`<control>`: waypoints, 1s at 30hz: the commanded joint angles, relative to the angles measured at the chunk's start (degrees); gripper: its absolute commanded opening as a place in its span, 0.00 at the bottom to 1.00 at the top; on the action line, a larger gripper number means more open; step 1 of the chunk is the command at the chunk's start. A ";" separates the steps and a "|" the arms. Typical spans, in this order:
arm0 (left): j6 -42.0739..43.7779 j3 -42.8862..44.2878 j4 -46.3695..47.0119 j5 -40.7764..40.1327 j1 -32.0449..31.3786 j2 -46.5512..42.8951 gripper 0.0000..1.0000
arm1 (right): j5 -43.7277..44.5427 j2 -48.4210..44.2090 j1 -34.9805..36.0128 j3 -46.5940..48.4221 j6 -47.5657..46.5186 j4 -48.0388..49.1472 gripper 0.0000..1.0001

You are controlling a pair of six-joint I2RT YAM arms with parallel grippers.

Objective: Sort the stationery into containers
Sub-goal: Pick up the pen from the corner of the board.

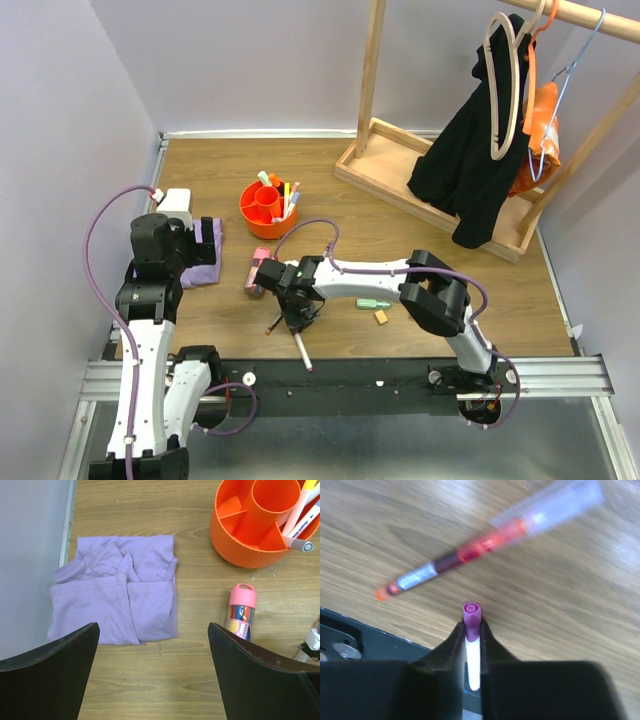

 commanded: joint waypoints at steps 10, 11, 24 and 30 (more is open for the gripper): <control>0.02 7.76 -6.54 4.08 -0.17 -3.95 0.98 | 16.30 -8.73 -0.03 7.08 -16.38 2.15 0.01; 0.37 8.90 -6.45 4.96 -0.17 -3.87 0.98 | 18.31 -12.06 -0.82 7.60 -17.35 1.97 0.01; -0.60 4.87 12.17 21.32 -0.17 3.77 0.99 | 19.48 -30.55 -10.14 -17.60 -46.93 67.33 0.01; -0.07 6.53 16.39 19.39 -0.17 10.44 0.99 | 13.33 -26.08 -12.51 -23.86 -54.18 90.79 0.01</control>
